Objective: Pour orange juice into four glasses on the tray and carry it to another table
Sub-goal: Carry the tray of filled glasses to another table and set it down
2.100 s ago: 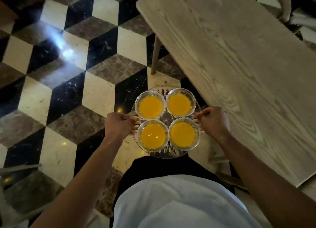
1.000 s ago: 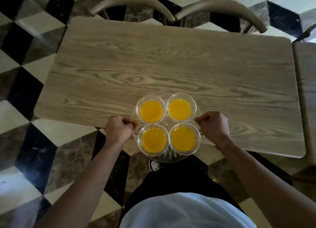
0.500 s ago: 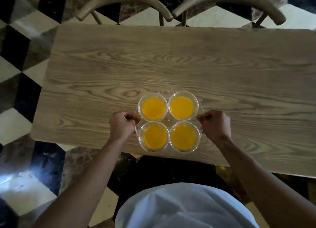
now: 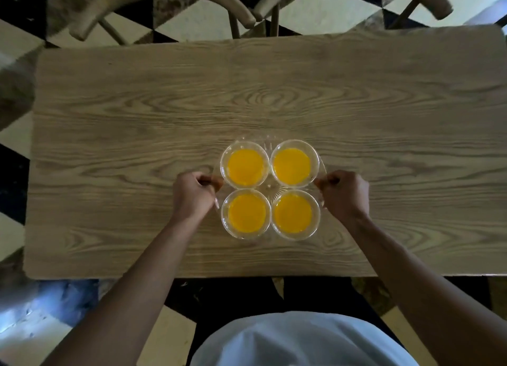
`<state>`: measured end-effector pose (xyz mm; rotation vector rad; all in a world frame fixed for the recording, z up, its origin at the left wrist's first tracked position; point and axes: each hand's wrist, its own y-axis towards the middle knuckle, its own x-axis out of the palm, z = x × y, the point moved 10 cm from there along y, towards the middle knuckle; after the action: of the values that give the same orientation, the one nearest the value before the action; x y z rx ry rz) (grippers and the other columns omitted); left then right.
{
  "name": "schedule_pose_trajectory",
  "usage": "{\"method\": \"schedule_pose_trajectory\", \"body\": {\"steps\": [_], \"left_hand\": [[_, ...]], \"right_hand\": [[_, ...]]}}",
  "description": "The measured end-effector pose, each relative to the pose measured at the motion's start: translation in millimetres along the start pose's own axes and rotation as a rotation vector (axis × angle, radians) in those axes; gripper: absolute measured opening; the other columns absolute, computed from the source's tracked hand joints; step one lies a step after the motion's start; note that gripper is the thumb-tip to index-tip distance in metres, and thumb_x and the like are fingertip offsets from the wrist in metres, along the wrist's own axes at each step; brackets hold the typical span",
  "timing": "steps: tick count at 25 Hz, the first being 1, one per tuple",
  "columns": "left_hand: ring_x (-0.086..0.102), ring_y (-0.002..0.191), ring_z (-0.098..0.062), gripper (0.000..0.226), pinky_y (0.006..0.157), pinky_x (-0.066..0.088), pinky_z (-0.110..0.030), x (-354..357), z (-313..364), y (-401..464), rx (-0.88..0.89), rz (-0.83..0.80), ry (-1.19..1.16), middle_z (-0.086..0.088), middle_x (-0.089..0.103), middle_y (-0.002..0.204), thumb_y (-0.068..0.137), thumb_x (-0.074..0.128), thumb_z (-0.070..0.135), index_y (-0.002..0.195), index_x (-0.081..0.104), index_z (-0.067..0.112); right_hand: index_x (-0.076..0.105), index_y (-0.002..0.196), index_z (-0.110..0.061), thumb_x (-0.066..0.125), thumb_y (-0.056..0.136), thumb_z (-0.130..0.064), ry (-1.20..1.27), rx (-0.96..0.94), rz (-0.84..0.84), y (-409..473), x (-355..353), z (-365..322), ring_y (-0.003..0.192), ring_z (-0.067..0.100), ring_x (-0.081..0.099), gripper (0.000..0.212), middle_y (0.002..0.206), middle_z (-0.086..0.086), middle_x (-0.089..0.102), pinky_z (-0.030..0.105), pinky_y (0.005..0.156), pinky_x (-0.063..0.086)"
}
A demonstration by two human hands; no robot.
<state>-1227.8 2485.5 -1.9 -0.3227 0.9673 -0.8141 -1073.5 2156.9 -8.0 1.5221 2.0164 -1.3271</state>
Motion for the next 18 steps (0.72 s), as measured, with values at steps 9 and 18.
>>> {"method": "schedule_pose_trajectory", "body": {"steps": [9,18], "left_hand": [[0.068,0.048,-0.004,0.013,0.050,0.057,-0.025,1.7,21.4,56.6,0.039,-0.044,0.037,-0.002,0.079,0.077,0.094,0.075,0.000,0.093,0.082,0.011],[0.062,0.040,-0.001,0.029,0.045,0.054,-0.023,11.3,35.4,74.2,0.026,-0.097,0.024,-0.006,0.077,0.073,0.094,0.068,-0.007,0.080,0.074,0.017]], "right_hand": [[0.078,0.076,-0.010,0.075,0.087,-0.025,0.039,0.073,0.097,18.7,13.4,-11.1,0.060,0.015,0.069,0.019,0.058,-0.005,0.067,0.015,0.054,0.044],[0.079,0.077,-0.012,0.075,0.085,-0.026,0.043,0.091,0.137,38.2,14.0,-16.6,0.065,0.017,0.071,0.016,0.062,-0.005,0.069,0.027,0.066,0.057]]}}
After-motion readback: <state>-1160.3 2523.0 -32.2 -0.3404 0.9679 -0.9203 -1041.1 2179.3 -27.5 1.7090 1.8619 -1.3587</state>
